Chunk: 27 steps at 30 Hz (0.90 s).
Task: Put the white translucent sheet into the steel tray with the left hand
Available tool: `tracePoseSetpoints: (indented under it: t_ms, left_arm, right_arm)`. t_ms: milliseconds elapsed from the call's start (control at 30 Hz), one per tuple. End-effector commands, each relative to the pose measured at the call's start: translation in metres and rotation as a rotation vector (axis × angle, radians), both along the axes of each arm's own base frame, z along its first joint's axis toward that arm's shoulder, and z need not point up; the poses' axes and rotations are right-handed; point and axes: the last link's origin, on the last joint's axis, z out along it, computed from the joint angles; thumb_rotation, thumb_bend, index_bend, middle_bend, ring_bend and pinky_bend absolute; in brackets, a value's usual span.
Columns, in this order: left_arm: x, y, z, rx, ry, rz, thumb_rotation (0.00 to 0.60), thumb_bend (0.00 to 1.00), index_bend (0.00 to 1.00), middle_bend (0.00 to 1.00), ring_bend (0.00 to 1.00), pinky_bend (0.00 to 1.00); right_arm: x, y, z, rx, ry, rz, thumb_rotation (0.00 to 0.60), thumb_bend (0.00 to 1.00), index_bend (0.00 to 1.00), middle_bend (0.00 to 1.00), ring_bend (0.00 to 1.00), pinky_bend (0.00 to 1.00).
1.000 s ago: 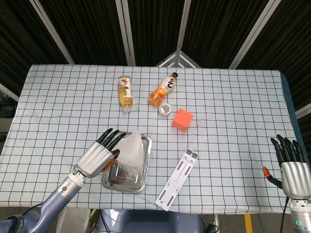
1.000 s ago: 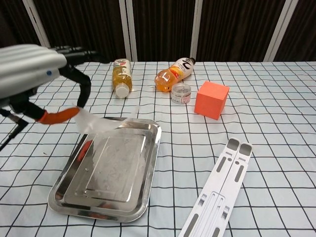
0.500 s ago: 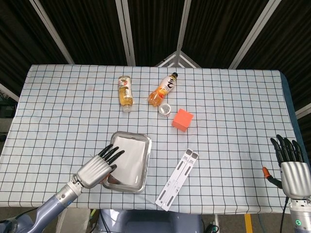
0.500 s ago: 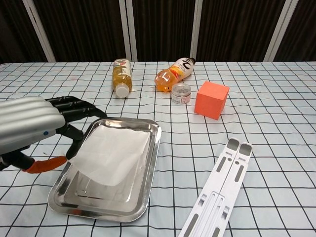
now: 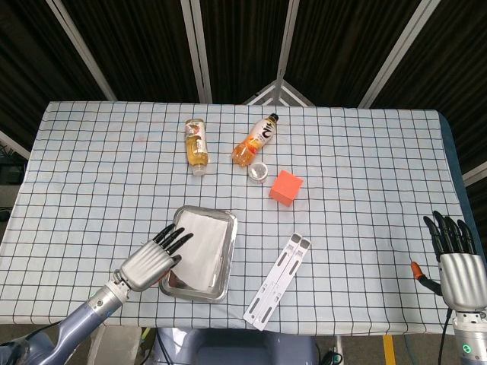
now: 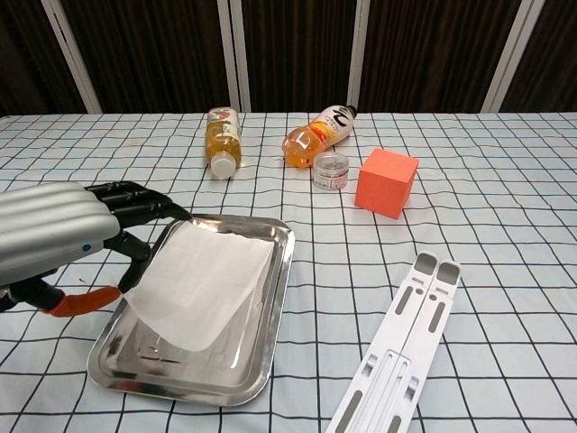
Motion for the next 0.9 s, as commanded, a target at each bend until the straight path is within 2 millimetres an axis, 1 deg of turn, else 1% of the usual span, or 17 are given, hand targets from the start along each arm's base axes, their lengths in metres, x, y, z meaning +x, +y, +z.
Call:
tracePoseSetpoints:
  t_ms: [33, 100, 200, 300, 367, 467, 600, 667, 767, 900]
  left_arm:
    - [0.0, 0.001, -0.002, 0.002, -0.002, 0.008, 0.6, 0.53, 0.55, 0.04, 0.0, 0.0]
    - [0.001, 0.001, -0.004, -0.001, -0.002, 0.014, 0.6, 0.53, 0.54, 0.03, 0.0, 0.0]
    - [0.001, 0.0, -0.005, -0.005, 0.0, 0.012, 0.6, 0.51, 0.49, 0.02, 0.0, 0.0]
    - [0.002, -0.001, -0.004, -0.007, -0.009, 0.018, 0.6, 0.43, 0.38, 0.01, 0.0, 0.0]
    - [0.003, -0.001, -0.004, -0.008, -0.014, 0.021, 0.6, 0.38, 0.29, 0.0, 0.0, 0.0]
    - [0.004, -0.003, -0.003, -0.016, -0.021, 0.024, 0.6, 0.33, 0.21, 0.0, 0.0, 0.0]
    - [0.003, -0.004, 0.0, -0.021, -0.02, 0.021, 0.6, 0.3, 0.15, 0.0, 0.0, 0.0]
    - [0.002, -0.005, 0.003, -0.019, -0.021, 0.025, 0.6, 0.26, 0.12, 0.0, 0.0, 0.0]
    - [0.001, -0.004, 0.007, -0.013, -0.025, 0.033, 0.6, 0.21, 0.1, 0.0, 0.0, 0.0]
    - [-0.001, -0.002, 0.015, -0.007, -0.031, 0.051, 0.6, 0.19, 0.08, 0.0, 0.0, 0.0]
  right_arm:
    - [0.0, 0.0, 0.0, 0.0, -0.001, 0.001, 0.6, 0.33, 0.0, 0.0, 0.0, 0.0]
    - [0.0, 0.0, 0.0, 0.0, -0.001, 0.001, 0.6, 0.33, 0.0, 0.0, 0.0, 0.0]
    - [0.0, 0.0, 0.0, 0.0, -0.001, 0.003, 0.6, 0.33, 0.0, 0.0, 0.0, 0.0]
    - [0.0, 0.0, 0.0, 0.001, 0.0, 0.002, 0.6, 0.33, 0.0, 0.0, 0.0, 0.0]
    - [0.0, 0.0, 0.0, 0.001, 0.0, 0.003, 0.6, 0.33, 0.0, 0.0, 0.0, 0.0]
    - [0.0, 0.0, 0.0, -0.001, 0.002, 0.004, 0.6, 0.33, 0.0, 0.0, 0.0, 0.0]
    - [0.0, 0.0, 0.0, -0.002, 0.002, 0.003, 0.6, 0.33, 0.0, 0.0, 0.0, 0.0]
    - [0.0, 0.0, 0.0, -0.001, 0.002, 0.003, 0.6, 0.33, 0.0, 0.0, 0.0, 0.0]
    - [0.0, 0.0, 0.0, 0.0, 0.003, 0.003, 0.6, 0.33, 0.0, 0.0, 0.0, 0.0]
    - [0.0, 0.0, 0.0, 0.0, 0.001, 0.001, 0.6, 0.33, 0.0, 0.0, 0.0, 0.0]
